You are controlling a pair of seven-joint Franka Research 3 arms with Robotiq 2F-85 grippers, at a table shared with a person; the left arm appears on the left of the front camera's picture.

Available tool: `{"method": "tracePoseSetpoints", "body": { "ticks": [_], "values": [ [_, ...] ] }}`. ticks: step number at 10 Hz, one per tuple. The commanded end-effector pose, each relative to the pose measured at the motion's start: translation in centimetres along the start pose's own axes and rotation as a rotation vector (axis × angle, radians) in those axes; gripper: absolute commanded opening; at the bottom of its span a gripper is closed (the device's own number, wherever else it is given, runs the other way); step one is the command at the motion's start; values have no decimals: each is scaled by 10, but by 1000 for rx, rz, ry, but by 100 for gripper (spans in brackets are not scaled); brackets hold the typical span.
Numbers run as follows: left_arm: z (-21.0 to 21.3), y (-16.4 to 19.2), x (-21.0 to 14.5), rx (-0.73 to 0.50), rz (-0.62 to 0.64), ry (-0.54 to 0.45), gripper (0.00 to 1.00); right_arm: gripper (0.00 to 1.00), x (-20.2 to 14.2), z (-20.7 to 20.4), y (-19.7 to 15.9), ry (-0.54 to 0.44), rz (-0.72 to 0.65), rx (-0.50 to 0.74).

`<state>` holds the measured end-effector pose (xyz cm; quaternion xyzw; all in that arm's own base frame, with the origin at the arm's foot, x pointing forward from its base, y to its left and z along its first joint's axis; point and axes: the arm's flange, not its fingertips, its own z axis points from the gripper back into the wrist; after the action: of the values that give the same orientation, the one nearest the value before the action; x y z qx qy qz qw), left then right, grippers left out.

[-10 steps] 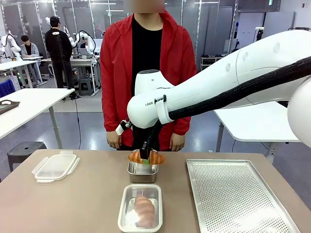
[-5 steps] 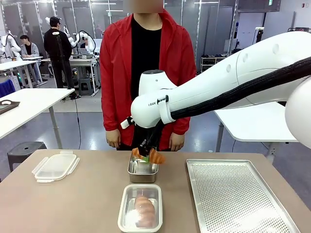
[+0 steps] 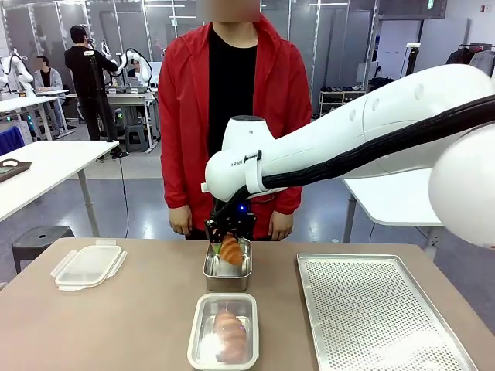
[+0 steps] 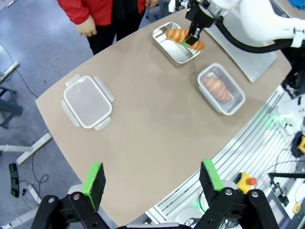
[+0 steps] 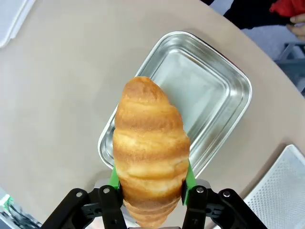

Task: Place the bread into the airtight container.
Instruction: Pick up a Butter Roll and place it into an empty Airtight Container.

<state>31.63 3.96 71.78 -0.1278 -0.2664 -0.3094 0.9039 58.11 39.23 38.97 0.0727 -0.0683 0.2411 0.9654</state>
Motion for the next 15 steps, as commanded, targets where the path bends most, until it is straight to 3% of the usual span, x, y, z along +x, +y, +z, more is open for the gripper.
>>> {"method": "tracePoseSetpoints", "body": {
  "ticks": [1,3,4,5,6,11,15],
  "values": [
    [1,0,0,-3,-6,0,100,55,22,-12,-1,24,-88,-4],
    [1,0,0,-3,-6,0,100,55,30,-31,-8,57,-144,-67],
    [1,0,0,-3,-6,0,100,65,31,-37,-11,65,-154,-60],
    [1,0,0,-3,-6,0,100,96,30,-42,-12,66,-151,-49],
    [1,0,0,-3,-6,0,100,100,28,-45,-14,68,-159,-54],
    [1,0,0,-3,-6,0,100,100,12,-52,-19,61,-125,-6],
    [1,0,0,-3,-6,0,100,100,24,-51,-17,69,-129,-32]
  ]
}}
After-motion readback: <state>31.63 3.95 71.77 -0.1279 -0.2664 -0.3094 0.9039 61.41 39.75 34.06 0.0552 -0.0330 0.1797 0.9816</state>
